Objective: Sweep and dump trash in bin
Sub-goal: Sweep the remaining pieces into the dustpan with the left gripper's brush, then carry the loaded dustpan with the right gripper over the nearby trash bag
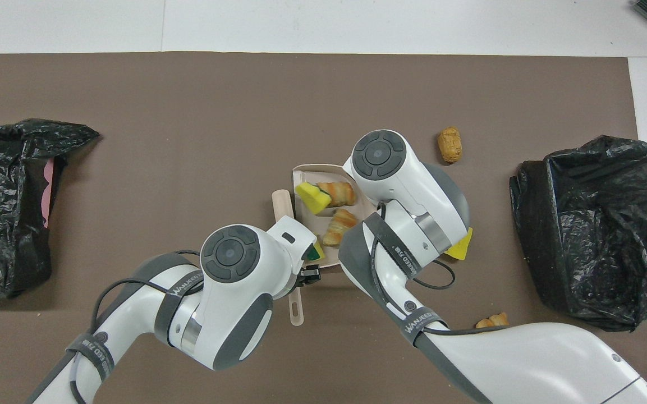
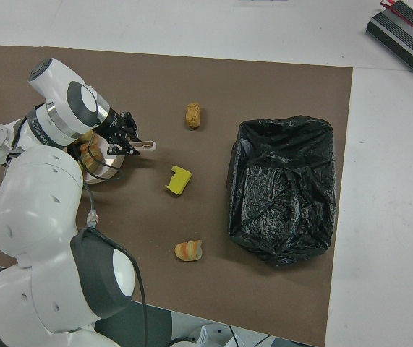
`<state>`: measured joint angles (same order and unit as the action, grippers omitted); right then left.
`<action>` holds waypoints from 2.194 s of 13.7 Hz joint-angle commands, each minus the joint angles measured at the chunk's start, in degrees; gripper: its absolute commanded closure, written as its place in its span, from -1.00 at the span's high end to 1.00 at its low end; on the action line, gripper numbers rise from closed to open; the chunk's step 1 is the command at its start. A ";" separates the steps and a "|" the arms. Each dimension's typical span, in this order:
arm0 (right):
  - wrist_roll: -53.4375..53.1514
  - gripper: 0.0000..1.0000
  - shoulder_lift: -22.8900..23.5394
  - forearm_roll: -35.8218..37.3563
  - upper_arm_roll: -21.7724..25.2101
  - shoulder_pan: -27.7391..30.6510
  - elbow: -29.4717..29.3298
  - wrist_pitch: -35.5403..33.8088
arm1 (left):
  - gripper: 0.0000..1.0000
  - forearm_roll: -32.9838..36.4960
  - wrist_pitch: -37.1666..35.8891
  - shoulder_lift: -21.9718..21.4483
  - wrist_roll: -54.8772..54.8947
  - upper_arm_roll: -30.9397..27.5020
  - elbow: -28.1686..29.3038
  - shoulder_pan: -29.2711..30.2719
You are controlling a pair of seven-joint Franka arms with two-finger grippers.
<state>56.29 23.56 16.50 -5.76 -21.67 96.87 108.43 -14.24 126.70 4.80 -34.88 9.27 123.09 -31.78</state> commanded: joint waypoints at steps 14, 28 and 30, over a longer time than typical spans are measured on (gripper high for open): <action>-5.58 -1.00 -2.10 -2.68 -0.30 2.07 1.83 1.44 | -1.00 5.52 -10.59 1.61 0.25 -1.97 -4.79 7.17; 14.07 -1.00 -23.37 -5.86 -0.30 21.21 12.28 -7.17 | -1.00 10.28 -8.68 -4.09 -5.45 -1.80 3.27 1.13; 20.50 -1.00 -24.96 -5.78 -0.13 26.13 12.20 -9.19 | -1.00 10.28 -3.86 -8.03 -10.36 -1.62 9.76 -3.43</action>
<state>70.98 1.41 12.19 -5.36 0.02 107.41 100.55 -5.09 117.82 2.93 -40.70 8.08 124.63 -30.81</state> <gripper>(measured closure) 0.687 0.740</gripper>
